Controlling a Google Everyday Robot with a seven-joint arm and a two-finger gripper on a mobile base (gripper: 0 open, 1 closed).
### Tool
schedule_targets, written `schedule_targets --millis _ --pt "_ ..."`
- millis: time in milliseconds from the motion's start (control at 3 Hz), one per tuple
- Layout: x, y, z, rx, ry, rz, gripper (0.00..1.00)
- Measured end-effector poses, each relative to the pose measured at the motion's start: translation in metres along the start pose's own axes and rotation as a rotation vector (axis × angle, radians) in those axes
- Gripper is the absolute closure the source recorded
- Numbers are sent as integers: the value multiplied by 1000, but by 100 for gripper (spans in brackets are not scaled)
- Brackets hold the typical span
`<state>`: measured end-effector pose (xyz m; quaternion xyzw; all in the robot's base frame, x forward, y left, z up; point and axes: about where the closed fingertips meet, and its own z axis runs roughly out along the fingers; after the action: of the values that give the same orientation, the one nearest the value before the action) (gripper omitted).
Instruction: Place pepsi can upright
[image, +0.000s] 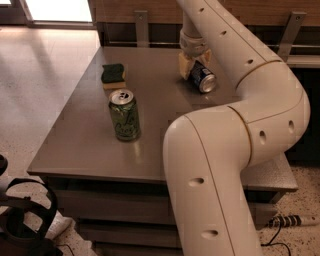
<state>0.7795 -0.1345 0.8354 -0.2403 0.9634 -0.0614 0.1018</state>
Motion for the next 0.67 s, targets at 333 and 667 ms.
schedule_targets --millis 333,667 --pt "-5 0 4 3 -14 -1 88" --pt "-13 4 6 -2 -37 -24 100"
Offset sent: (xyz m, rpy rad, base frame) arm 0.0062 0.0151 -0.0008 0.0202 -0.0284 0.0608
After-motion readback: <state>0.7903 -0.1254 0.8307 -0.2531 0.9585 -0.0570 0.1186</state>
